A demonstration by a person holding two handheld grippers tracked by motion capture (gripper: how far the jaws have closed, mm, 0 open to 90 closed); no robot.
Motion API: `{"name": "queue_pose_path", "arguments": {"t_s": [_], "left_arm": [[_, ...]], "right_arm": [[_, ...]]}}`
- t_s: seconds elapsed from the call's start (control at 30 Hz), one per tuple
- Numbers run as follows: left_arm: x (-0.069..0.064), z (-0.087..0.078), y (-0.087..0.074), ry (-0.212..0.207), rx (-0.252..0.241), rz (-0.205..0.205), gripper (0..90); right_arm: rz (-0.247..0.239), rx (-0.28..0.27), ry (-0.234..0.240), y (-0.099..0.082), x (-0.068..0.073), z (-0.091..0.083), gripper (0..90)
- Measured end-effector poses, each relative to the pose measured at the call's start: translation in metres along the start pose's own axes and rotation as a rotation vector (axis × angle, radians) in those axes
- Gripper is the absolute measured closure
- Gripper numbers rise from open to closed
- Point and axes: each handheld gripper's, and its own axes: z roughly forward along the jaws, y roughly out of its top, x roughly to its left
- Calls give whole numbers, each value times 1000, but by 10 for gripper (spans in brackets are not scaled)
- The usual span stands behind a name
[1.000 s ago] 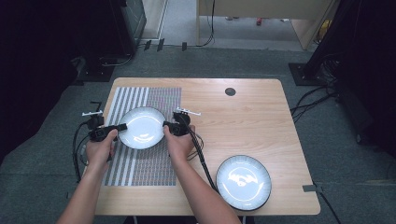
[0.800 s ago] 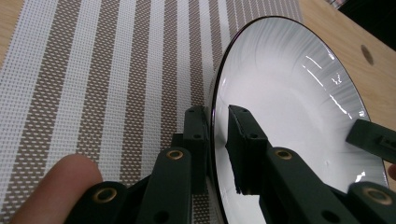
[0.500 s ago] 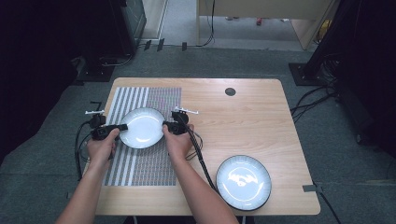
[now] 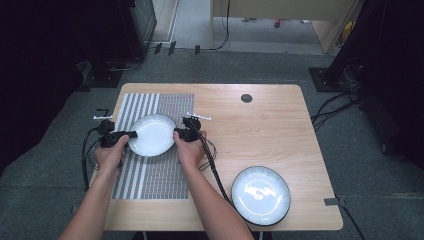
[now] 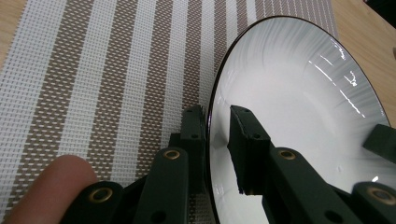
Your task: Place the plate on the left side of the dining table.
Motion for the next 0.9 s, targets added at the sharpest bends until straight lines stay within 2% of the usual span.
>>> {"name": "queue_pose_path", "arguments": {"t_s": [0.17, 0.4, 0.57, 0.6, 0.7, 0.73, 0.77, 0.8, 0.87, 0.9], "left_arm": [[1, 3, -1, 22, 4, 12, 759], [-1, 4, -3, 32, -5, 30, 760], [-3, 5, -3, 40, -13, 54, 748], [-5, 5, -5, 69, -41, 93, 735], [-6, 4, -6, 71, -63, 107, 648], [-7, 3, -7, 68, -79, 120, 628], [-8, 1, -9, 73, -101, 142, 604], [-8, 1, -9, 73, -101, 142, 580], [-11, -1, -11, 79, -129, 180, 560], [-14, -3, -14, 80, -157, 225, 527]], "right_arm": [[-11, 10, -6, -2, -1, 4, 836], [-12, 12, -8, -2, -4, 7, 822], [-30, 22, 39, -1, -6, 7, 745], [-33, 25, 49, 0, -7, 7, 734], [-51, 15, 53, 1, -8, 5, 707], [-91, -6, 38, 3, -7, 3, 683], [-105, -11, 35, 3, -7, 2, 676], [-112, -15, 37, 4, -7, 0, 671], [-120, -18, 41, 4, -6, -2, 658], [-145, -26, 44, 4, -5, -6, 634]]}}
